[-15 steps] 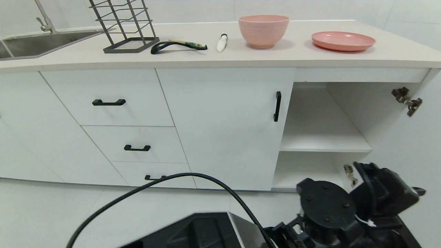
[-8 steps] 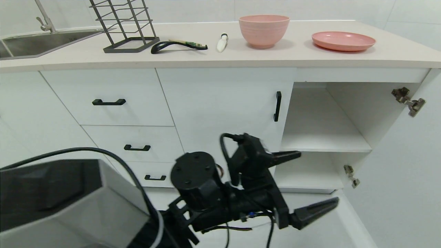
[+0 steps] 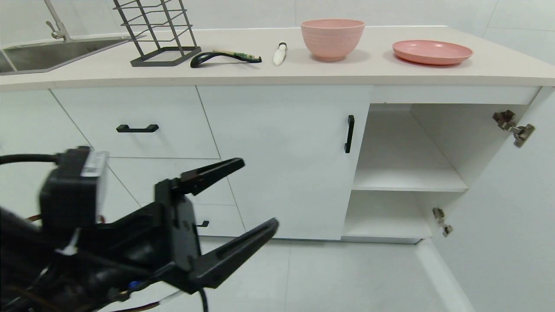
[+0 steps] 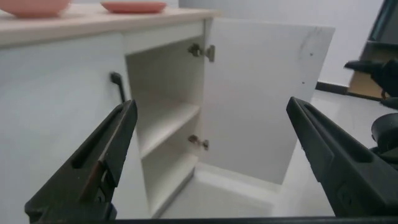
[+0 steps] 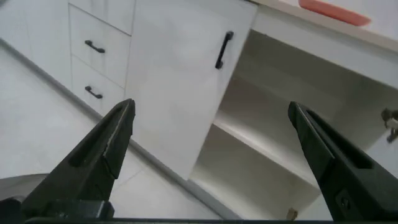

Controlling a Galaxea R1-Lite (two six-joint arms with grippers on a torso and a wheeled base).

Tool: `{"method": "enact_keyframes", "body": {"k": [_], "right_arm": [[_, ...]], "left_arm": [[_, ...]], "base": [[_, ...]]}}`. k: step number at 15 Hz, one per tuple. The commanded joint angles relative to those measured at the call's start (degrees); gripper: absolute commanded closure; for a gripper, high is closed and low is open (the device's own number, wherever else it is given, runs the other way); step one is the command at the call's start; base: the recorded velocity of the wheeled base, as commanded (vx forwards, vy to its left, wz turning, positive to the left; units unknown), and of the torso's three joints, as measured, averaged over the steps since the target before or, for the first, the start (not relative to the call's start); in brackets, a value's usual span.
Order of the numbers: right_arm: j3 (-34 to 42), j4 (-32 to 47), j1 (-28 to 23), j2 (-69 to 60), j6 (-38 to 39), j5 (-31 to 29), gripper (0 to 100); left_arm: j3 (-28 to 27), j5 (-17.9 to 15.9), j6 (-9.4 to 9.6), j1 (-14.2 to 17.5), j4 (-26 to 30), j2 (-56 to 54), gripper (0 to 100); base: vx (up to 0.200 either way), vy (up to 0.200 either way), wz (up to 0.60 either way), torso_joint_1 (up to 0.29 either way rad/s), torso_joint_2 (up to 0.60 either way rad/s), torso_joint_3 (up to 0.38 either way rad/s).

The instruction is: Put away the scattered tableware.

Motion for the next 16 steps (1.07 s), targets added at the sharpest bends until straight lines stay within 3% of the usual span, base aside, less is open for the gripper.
{"method": "enact_keyframes", "body": {"k": [1,3,4,5,6,10,11,12,13,14,15,16], "right_arm": [[0.0,4.5,0.2,-1.7,3.0,-4.1,0],[0.0,16.0,0.2,-1.7,9.2,-13.0,0],[0.0,15.4,0.2,-1.7,15.0,-17.5,0],[0.0,15.2,0.2,-1.7,15.7,-18.4,0],[0.0,15.2,0.2,-1.7,15.5,-21.4,0],[0.0,16.8,0.2,-1.7,9.3,-30.4,0],[-0.1,19.4,0.1,-1.7,9.2,-31.6,0],[0.0,18.6,0.2,-1.7,9.5,-31.5,0],[0.0,18.6,0.1,-1.7,10.0,-31.6,0],[0.0,18.6,0.1,-1.7,10.0,-31.6,0],[0.0,18.7,0.2,-1.7,10.1,-31.6,0],[0.0,18.7,0.1,-1.7,10.2,-31.4,0]], "left_arm": [[9.2,0.1,-0.04,4.9,0.4,-15.7,0],[11.4,0.3,-0.13,11.2,5.5,-23.7,0],[11.8,0.5,-0.83,18.8,11.7,-31.5,0],[12.8,0.7,-1.71,23.5,18.9,-37.9,0],[13.5,0.5,-2.07,26.0,27.8,-44.7,0],[7.1,0.8,-2.42,26.7,75.2,-80.1,0],[7.3,3.7,-1.27,28.3,80.5,-80.3,0],[9.9,8.5,-1.10,29.0,79.7,-80.3,0],[14.3,11.3,0.31,31.4,79.2,-80.9,0],[15.0,11.1,2.50,33.9,84.9,-83.8,0],[12.3,10.5,3.47,34.9,93.2,-85.8,0],[12.4,10.9,3.21,34.8,92.6,-85.8,0]], "base": [[0.000,0.000,0.00,0.000,0.00,0.000],[0.000,0.000,0.00,0.000,0.00,0.000],[0.000,0.000,0.00,0.000,0.00,0.000],[0.000,0.000,0.00,0.000,0.00,0.000],[0.000,0.000,0.00,0.000,0.00,0.000],[0.000,0.000,0.00,0.000,0.00,0.000],[0.000,0.000,0.00,0.000,0.00,0.000],[0.000,0.000,0.00,0.000,0.00,0.000],[0.000,0.000,0.00,0.000,0.00,0.000],[0.000,0.000,0.00,0.000,0.00,0.000],[0.000,0.000,0.00,0.000,0.00,0.000],[0.000,0.000,0.00,0.000,0.00,0.000]]}}
